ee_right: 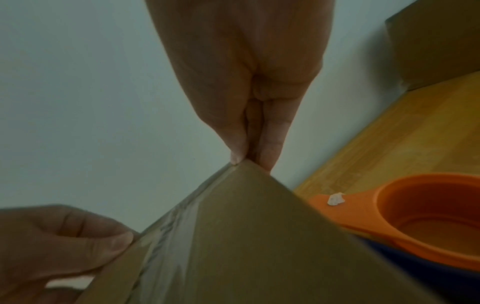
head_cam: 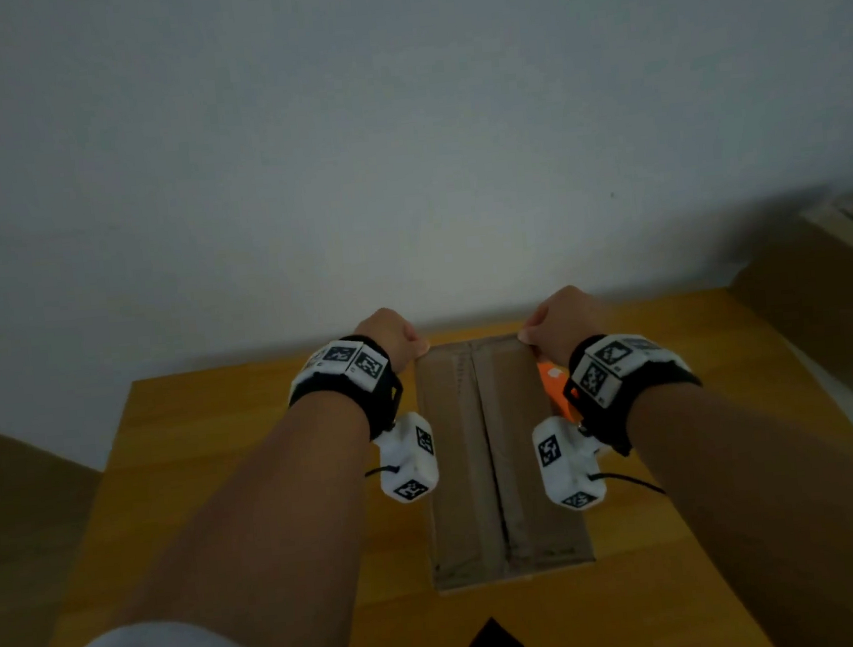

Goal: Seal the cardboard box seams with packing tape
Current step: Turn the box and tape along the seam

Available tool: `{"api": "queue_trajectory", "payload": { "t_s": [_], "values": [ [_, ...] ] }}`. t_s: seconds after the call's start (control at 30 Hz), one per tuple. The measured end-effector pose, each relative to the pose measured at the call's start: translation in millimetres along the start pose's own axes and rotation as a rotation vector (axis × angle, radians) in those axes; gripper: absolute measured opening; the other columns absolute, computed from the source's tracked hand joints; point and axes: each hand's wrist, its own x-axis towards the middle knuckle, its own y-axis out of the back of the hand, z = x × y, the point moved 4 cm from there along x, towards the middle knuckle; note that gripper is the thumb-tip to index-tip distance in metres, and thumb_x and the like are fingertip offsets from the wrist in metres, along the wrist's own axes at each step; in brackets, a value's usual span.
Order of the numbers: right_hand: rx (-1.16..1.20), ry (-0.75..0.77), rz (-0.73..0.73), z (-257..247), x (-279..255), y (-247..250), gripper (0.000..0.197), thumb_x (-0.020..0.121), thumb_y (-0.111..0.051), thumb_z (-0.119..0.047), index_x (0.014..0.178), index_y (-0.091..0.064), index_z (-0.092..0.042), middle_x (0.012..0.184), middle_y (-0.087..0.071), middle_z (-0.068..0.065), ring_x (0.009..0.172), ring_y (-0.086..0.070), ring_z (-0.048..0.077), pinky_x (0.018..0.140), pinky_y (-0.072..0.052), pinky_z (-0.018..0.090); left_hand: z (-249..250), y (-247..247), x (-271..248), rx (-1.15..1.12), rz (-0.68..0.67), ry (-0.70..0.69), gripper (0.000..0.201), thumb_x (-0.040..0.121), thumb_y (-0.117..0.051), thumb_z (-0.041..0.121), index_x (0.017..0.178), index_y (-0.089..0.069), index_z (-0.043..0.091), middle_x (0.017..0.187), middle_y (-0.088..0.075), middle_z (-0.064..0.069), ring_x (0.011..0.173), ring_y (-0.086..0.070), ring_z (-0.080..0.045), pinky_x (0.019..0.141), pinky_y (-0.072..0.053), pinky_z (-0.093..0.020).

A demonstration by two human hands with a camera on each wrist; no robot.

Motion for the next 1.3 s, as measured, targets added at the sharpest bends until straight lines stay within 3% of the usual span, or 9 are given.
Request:
{"api": "queue_trajectory", "payload": {
  "t_s": [0.1, 0.2, 0.27, 0.4, 0.6, 0.83, 1.0, 1.1, 1.3],
  "values": [
    [0.037, 0.001, -0.105, 2, -5, -3, 0.029, 0.086, -0.064, -0.017, 0.089, -0.074, 0.010, 0.087, -0.075, 0.023, 0.085, -0.072, 0.036, 0.079, -0.061, 0.042, 21, 2, -1, 0.117, -0.062, -0.034, 0.026, 0.096, -0.052, 0.013, 0.115, -0.067, 0.005, 0.117, -0.064, -0.014, 0.116, -0.059, -0.025, 0.094, -0.045, -0.031],
    [0.131, -0.064, -0.156, 10, -11, -3, 0.040, 0.090, -0.059, -0.017, 0.051, -0.056, -0.008, 0.037, -0.058, -0.006, 0.052, -0.056, 0.023, 0.057, -0.052, 0.030, 48, 0, -7, 0.126, -0.041, -0.155, 0.047, 0.094, -0.058, 0.020, 0.139, -0.049, 0.014, 0.143, -0.051, -0.007, 0.129, -0.050, -0.023, 0.106, -0.039, -0.032],
    [0.168, -0.071, -0.171, 17, -12, -4, 0.041, 0.091, -0.057, -0.017, 0.051, -0.057, -0.009, 0.036, -0.058, -0.007, 0.056, -0.062, 0.027, 0.064, -0.057, 0.034, 58, -10, -9, 0.111, -0.057, -0.226, 0.061, 0.089, -0.066, 0.026, 0.144, -0.041, 0.020, 0.144, -0.048, -0.006, 0.129, -0.049, -0.023, 0.105, -0.040, -0.032],
    [0.272, -0.079, -0.246, 34, -19, -3, 0.033, 0.093, -0.056, -0.021, 0.084, -0.071, 0.006, 0.070, -0.072, 0.014, 0.073, -0.071, 0.031, 0.081, -0.060, 0.045, 63, -28, -12, 0.175, -0.125, -0.297, 0.071, 0.084, -0.071, 0.027, 0.146, -0.037, 0.028, 0.148, -0.043, -0.004, 0.132, -0.046, -0.024, 0.105, -0.038, -0.033],
    [0.249, -0.109, -0.266, 46, -26, 2, 0.029, 0.094, -0.057, -0.022, 0.077, -0.068, -0.002, 0.079, -0.072, 0.019, 0.064, -0.066, 0.026, 0.074, -0.061, 0.039, 28, -34, -16, 0.110, -0.073, -0.152, 0.060, 0.085, -0.068, 0.038, 0.140, -0.049, 0.022, 0.143, -0.050, -0.007, 0.128, -0.049, -0.027, 0.106, -0.041, -0.037],
    [0.192, -0.096, -0.289, 39, -37, 11, 0.024, 0.095, -0.056, -0.022, 0.104, -0.066, -0.002, 0.070, -0.066, 0.004, 0.060, -0.062, 0.014, 0.052, -0.050, 0.025, -44, -10, -29, -0.075, 0.133, 0.193, 0.061, 0.085, -0.065, 0.043, 0.135, -0.054, 0.010, 0.134, -0.057, -0.012, 0.117, -0.057, -0.031, 0.099, -0.047, -0.038],
    [0.128, -0.085, -0.355, 31, -43, 8, 0.035, 0.095, -0.054, -0.031, 0.100, -0.069, -0.001, 0.077, -0.069, 0.004, 0.081, -0.069, 0.024, 0.081, -0.058, 0.041, -26, 3, -33, 0.241, 0.148, 0.045, 0.072, 0.091, -0.059, 0.033, 0.150, -0.018, 0.040, 0.159, -0.019, -0.009, 0.145, -0.020, -0.034, 0.116, -0.024, -0.051],
    [0.076, -0.075, -0.386, 26, -46, 4, 0.036, 0.095, -0.051, -0.038, 0.097, -0.066, -0.005, 0.074, -0.067, 0.000, 0.084, -0.069, 0.024, 0.085, -0.056, 0.040, 0, -6, -35, 0.393, -0.030, -0.089, 0.074, 0.082, -0.063, 0.054, 0.146, -0.028, 0.044, 0.163, 0.002, 0.003, 0.149, 0.005, -0.028, 0.118, -0.005, -0.058],
    [0.013, -0.065, -0.408, 26, -44, 5, 0.042, 0.096, -0.048, -0.041, 0.103, -0.068, -0.004, 0.079, -0.070, 0.002, 0.091, -0.071, 0.025, 0.088, -0.057, 0.040, -3, -12, -38, 0.614, -0.064, 0.048, 0.106, 0.061, -0.060, 0.081, 0.147, -0.031, 0.026, 0.157, -0.026, -0.007, 0.148, -0.013, -0.031, 0.118, -0.004, -0.058]
  ]
}}
